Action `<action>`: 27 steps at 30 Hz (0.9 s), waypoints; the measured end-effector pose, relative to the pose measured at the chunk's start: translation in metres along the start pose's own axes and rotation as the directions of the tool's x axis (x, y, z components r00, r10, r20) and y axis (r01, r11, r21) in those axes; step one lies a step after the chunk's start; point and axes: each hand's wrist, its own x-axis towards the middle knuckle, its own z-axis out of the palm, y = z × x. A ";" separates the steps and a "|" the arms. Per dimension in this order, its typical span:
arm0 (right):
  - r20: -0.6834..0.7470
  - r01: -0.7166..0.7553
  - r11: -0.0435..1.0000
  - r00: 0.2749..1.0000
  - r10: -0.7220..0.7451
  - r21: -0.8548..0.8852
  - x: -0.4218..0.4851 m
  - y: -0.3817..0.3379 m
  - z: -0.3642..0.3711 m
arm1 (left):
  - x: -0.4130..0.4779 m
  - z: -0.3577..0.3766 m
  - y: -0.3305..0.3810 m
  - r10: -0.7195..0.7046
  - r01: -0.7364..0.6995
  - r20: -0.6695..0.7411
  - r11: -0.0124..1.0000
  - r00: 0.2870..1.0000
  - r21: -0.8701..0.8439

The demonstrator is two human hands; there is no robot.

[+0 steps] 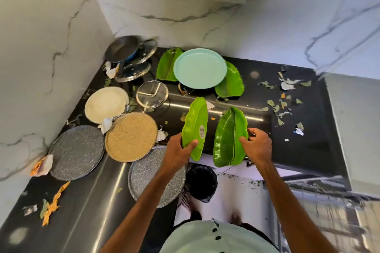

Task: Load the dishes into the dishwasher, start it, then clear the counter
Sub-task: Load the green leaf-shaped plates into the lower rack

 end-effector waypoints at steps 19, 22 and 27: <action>-0.351 -0.246 0.968 0.903 0.247 0.049 -0.096 0.247 -0.245 | -0.120 0.297 0.054 0.144 -0.387 0.550 0.850 0.823 0.357; -0.376 -0.337 0.939 0.864 0.336 0.066 -0.122 0.292 -0.283 | -0.147 0.347 0.055 0.149 -0.463 0.629 0.805 0.763 0.371; -0.423 -0.446 0.879 0.773 0.473 0.167 -0.165 0.363 -0.320 | -0.179 0.424 0.069 0.079 -0.491 0.706 0.773 0.704 0.402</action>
